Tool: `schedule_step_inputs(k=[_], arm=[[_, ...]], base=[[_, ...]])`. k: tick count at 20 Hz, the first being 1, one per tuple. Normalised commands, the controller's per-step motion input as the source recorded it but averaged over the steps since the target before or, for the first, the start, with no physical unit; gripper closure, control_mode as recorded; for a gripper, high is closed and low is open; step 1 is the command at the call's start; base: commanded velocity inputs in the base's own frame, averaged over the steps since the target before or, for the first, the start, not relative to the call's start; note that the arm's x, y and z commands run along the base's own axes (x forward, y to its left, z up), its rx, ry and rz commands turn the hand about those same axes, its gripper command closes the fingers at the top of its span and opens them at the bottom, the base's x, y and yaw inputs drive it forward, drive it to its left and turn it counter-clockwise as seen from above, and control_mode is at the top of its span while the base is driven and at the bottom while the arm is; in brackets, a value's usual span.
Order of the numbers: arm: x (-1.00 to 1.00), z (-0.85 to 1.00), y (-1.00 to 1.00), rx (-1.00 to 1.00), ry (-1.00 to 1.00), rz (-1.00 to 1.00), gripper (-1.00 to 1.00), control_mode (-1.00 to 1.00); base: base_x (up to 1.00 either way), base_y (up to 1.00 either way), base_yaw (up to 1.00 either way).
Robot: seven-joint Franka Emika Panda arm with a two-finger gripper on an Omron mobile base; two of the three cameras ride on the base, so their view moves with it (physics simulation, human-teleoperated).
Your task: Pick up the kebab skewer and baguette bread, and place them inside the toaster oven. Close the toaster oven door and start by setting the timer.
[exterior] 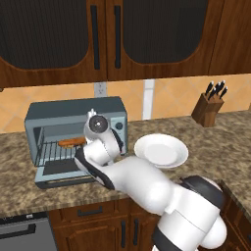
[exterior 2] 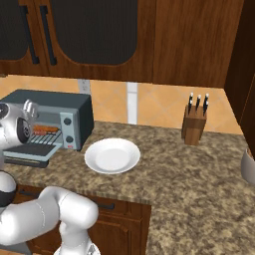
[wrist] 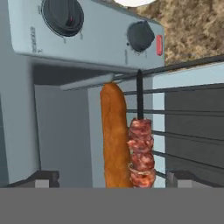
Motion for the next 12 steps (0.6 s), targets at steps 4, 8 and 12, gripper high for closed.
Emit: schedule_step_inputs(k=[4, 8, 12], arm=[[-0.07, 0.24, -0.19, -0.10, 0.23, 0.04, -1.00, -1.00], [-0.43, -0.01, 0.05, -0.35, 0.21, 0.22, -1.00, -1.00], [-0.46, -0.02, 0.03, -0.34, 0.18, 0.34, -1.00, -1.00]], base=[[0.00, 0.00, 0.00], [0.00, 0.00, 0.00], [0.00, 0.00, 0.00]])
